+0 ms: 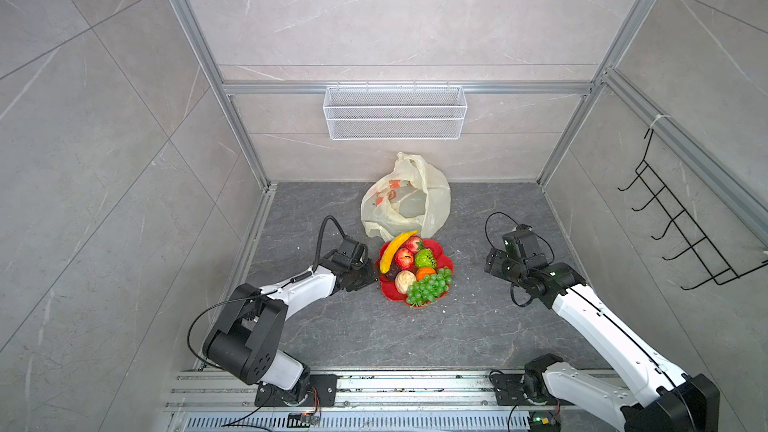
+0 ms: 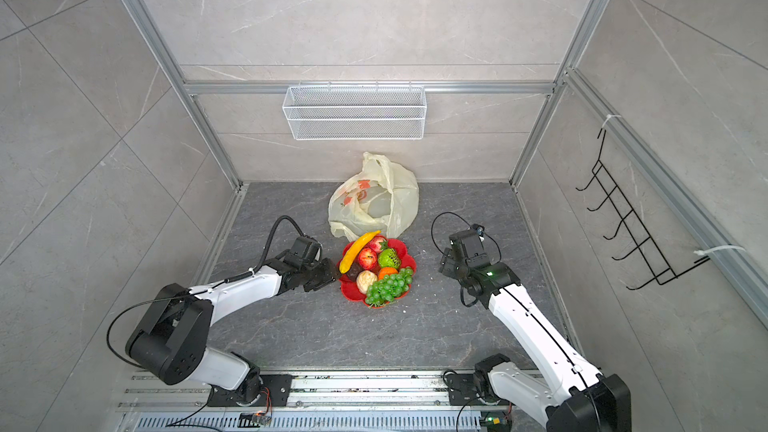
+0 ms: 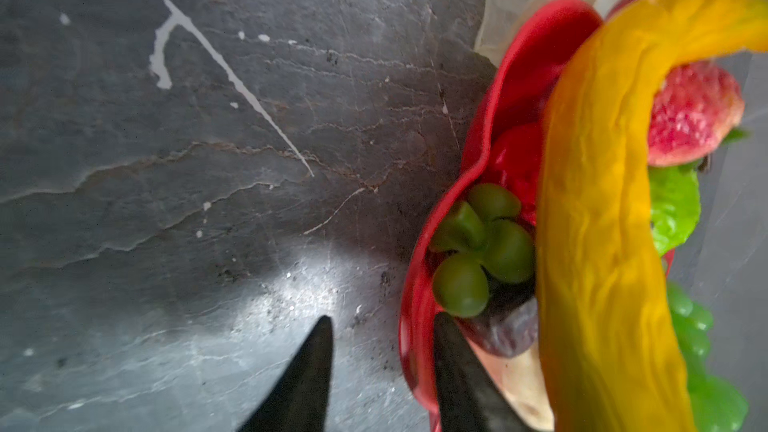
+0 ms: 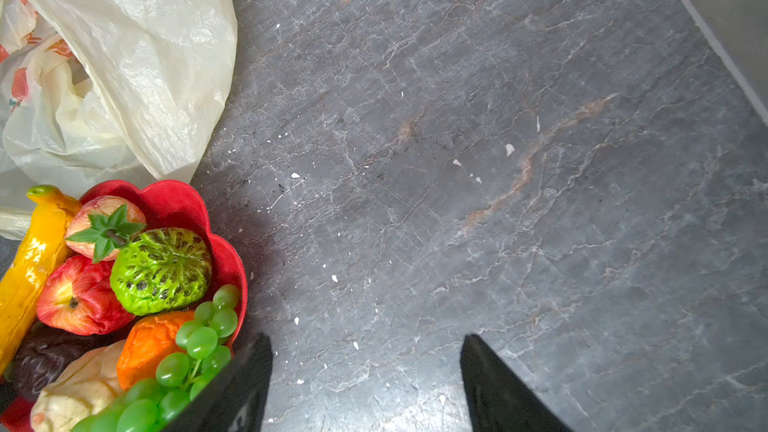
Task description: Take the fake fruits out of the plastic bag
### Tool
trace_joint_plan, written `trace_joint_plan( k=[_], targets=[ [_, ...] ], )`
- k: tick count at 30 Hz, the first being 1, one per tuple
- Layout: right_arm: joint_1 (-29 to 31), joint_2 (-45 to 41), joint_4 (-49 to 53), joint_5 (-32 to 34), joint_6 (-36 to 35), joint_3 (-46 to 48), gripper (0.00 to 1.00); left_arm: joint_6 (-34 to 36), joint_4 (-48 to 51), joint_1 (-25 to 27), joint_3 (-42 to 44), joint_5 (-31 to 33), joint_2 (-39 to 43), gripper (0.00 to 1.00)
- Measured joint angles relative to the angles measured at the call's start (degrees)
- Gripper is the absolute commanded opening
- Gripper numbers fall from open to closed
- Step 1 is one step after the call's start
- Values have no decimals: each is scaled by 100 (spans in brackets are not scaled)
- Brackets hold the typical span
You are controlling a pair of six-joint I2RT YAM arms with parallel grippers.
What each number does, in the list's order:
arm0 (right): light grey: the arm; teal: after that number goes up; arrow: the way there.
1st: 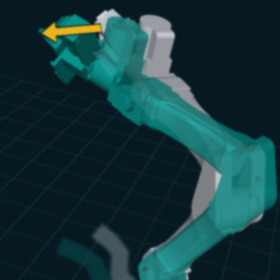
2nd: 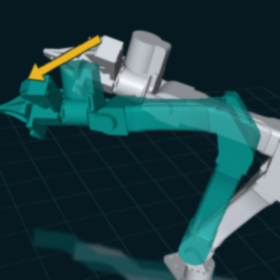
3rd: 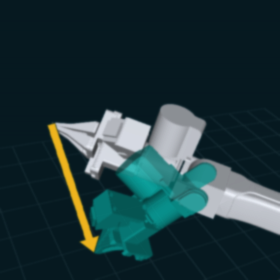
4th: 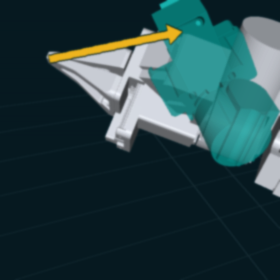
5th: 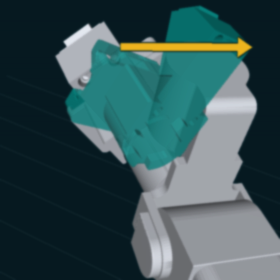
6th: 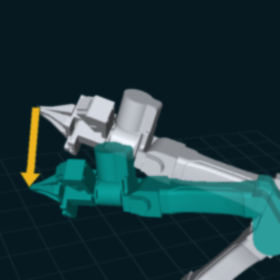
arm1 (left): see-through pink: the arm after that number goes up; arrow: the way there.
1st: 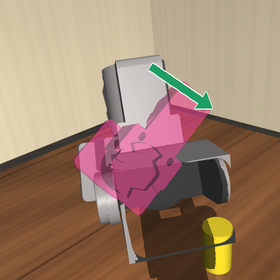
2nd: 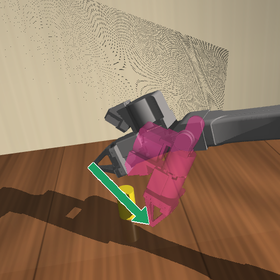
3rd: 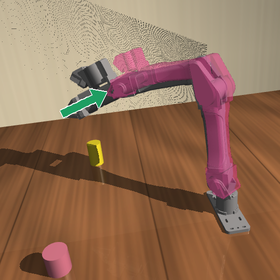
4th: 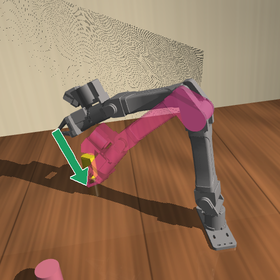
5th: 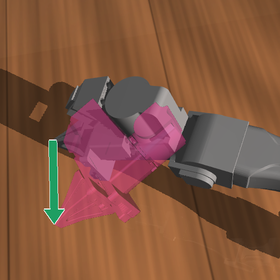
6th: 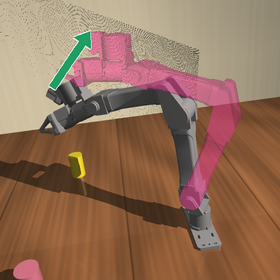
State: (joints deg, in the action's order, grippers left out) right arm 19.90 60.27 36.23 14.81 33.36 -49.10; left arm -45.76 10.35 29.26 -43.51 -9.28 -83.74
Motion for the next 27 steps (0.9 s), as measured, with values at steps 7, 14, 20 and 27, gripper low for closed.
trace_joint_plan(
  k=[7,14,20,27],
  targets=[
    [-2,-225,-101,11,-468,-118,77,448,975,0,48,428,1523,75],
    [0,-651,-1117,177,-1104,-94,79,1338,1703,-223,-267,2404,2256,100],
    [-116,-424,-3233,811,-1860,1060,89,2476,-120,-498,345,4518,2076,100],
    [-603,1471,-4732,1202,-2376,1650,89,3362,-1781,-1814,1047,4686,822,100]
  ],
)
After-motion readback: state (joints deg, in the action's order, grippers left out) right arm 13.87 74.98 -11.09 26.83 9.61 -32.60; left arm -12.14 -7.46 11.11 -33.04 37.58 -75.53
